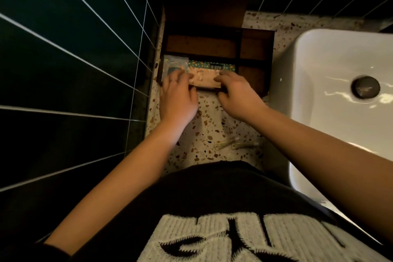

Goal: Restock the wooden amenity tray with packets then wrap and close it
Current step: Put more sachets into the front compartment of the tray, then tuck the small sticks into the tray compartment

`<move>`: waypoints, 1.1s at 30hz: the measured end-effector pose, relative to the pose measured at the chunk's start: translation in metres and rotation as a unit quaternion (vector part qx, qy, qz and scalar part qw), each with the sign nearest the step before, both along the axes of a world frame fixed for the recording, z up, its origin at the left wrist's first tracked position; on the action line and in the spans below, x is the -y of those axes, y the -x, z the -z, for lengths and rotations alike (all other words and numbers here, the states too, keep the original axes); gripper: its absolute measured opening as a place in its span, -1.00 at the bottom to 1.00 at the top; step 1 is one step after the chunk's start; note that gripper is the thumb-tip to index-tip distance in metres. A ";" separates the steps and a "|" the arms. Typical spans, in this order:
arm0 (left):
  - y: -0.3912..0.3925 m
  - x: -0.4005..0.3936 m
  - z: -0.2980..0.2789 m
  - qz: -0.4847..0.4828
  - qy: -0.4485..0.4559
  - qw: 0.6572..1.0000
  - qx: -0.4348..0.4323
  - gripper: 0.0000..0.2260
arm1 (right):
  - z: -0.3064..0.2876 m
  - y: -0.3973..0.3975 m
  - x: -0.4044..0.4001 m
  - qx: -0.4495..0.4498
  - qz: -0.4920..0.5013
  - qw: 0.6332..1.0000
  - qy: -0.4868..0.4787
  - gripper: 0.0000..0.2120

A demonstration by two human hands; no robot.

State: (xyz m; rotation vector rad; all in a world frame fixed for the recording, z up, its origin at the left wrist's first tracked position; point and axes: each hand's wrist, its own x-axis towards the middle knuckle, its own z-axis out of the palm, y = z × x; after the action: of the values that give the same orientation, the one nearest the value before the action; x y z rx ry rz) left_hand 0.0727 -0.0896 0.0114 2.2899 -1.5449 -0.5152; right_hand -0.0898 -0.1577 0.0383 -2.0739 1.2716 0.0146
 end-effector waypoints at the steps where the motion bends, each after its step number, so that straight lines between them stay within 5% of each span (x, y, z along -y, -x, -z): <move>1: 0.006 -0.007 -0.002 0.006 -0.006 1.000 -0.016 -0.68 | -0.004 0.008 -0.007 0.009 0.004 1.000 0.006 -0.56; 8: 0.052 -0.053 0.007 0.096 -0.091 0.986 -0.102 -0.71 | 0.003 0.058 -0.065 -0.031 0.031 0.998 -0.033 -0.58; 18: 0.088 -0.094 0.025 0.160 -0.151 0.975 0.013 -0.74 | 0.019 0.074 -0.116 -0.256 -0.134 0.956 0.053 -0.66; 33: 0.076 -0.121 0.025 0.081 -0.145 0.986 -0.031 -0.94 | 0.018 0.078 -0.127 -0.234 -0.142 0.962 0.027 -0.77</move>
State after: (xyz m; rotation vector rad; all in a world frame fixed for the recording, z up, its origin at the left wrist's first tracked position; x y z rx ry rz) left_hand -0.0031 0.0312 -0.0136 2.3377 -1.7309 -0.9007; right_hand -0.1676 -0.0309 0.0200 -2.3698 1.2305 0.6385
